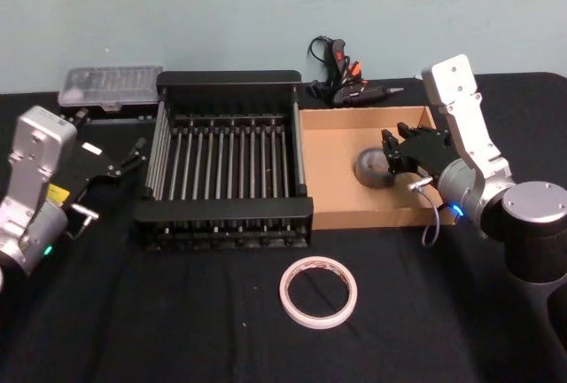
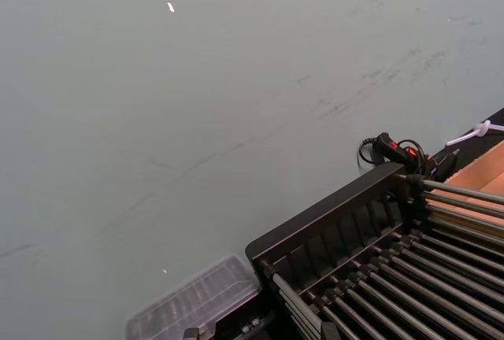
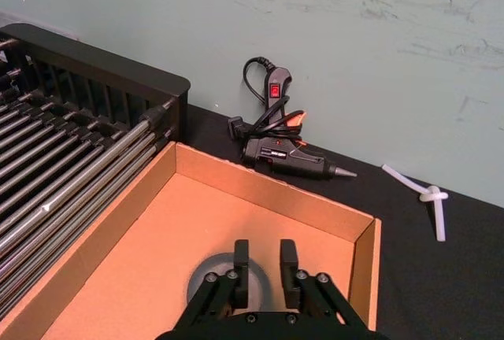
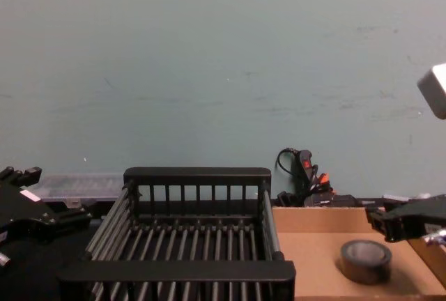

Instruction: Pick up the white tape and place it into the black box , Pick up the silver tape and place it into the brown box.

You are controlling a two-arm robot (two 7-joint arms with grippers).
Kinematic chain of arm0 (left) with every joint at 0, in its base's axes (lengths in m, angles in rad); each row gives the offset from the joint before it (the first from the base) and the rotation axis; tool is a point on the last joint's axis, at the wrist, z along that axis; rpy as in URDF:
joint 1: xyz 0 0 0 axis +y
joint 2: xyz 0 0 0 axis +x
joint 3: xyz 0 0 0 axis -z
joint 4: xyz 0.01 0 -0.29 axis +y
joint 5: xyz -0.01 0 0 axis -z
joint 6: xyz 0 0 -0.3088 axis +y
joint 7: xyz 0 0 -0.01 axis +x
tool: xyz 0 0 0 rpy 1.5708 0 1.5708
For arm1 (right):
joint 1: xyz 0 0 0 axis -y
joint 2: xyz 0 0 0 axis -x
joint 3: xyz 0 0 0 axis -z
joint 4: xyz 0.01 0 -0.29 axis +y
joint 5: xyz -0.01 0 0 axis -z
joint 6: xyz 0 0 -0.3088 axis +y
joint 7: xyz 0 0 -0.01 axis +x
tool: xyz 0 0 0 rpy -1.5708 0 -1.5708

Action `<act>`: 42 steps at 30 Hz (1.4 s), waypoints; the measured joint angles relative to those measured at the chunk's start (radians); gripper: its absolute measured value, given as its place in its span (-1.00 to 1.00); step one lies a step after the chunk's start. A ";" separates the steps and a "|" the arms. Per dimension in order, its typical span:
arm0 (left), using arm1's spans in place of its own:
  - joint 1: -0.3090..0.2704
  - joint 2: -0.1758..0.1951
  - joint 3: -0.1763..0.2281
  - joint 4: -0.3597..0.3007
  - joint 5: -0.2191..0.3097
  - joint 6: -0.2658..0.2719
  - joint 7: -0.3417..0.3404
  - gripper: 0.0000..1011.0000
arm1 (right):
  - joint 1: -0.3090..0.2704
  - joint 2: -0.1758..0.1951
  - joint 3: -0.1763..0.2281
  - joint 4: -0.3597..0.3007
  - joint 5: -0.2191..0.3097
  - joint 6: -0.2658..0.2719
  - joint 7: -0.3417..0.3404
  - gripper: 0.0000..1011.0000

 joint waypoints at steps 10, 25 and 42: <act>0.000 0.000 0.000 0.000 0.000 0.000 0.000 0.98 | -0.001 0.001 0.000 -0.001 0.002 -0.001 0.001 0.05; 0.000 0.000 0.000 0.000 0.000 0.000 0.000 0.98 | -0.001 0.001 0.000 -0.002 0.003 -0.001 0.001 0.92; 0.000 0.000 0.000 0.000 0.000 0.000 0.000 0.98 | -0.015 0.006 0.013 -0.022 0.003 -0.001 0.021 0.98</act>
